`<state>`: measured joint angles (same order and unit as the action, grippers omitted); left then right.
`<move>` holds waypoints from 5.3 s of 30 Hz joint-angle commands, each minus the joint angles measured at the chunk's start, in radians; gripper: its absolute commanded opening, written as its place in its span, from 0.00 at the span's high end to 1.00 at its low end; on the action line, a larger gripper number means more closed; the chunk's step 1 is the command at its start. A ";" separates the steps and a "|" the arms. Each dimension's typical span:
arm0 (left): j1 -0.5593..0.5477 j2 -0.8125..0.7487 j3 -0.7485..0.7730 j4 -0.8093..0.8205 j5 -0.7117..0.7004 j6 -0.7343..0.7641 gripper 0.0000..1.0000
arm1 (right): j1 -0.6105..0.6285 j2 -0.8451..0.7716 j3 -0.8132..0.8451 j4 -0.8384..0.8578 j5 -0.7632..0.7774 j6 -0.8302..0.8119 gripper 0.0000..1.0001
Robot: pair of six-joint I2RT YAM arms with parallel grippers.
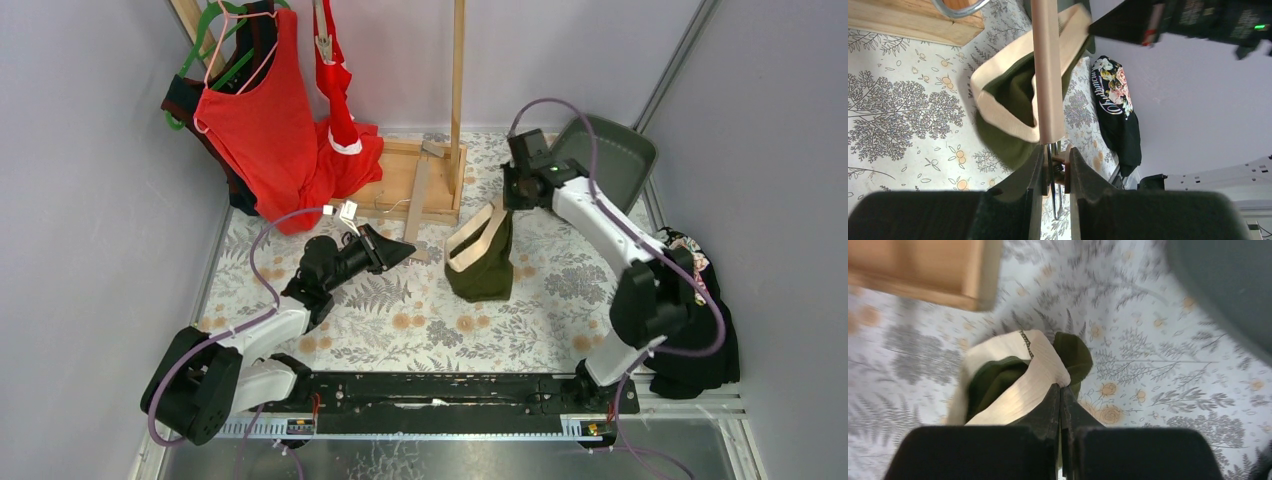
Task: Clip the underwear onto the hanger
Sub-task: Flatten out the underwear at the center of the board, then clamp the underwear onto the hanger.
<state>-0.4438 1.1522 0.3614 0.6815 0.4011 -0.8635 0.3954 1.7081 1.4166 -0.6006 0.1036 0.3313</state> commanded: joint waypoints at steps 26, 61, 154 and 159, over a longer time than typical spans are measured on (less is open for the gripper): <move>0.005 -0.085 0.003 0.013 -0.014 0.018 1.00 | -0.004 -0.447 0.120 -0.004 -0.044 -0.159 1.00; 0.005 -0.048 -0.007 0.067 0.006 0.012 1.00 | -0.003 -0.158 -0.204 0.286 -0.121 -0.279 0.26; 0.088 0.060 0.096 0.055 0.206 -0.269 1.00 | 0.530 -0.532 -0.898 1.027 0.060 -0.811 1.00; 0.063 0.072 0.108 -0.013 0.140 -0.289 1.00 | 0.530 -0.445 -0.791 0.998 0.063 -0.802 1.00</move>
<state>-0.3676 1.2270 0.4332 0.6998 0.6086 -1.1305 0.9184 1.2228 0.5110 0.3721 0.1890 -0.4412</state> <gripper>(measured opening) 0.157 0.022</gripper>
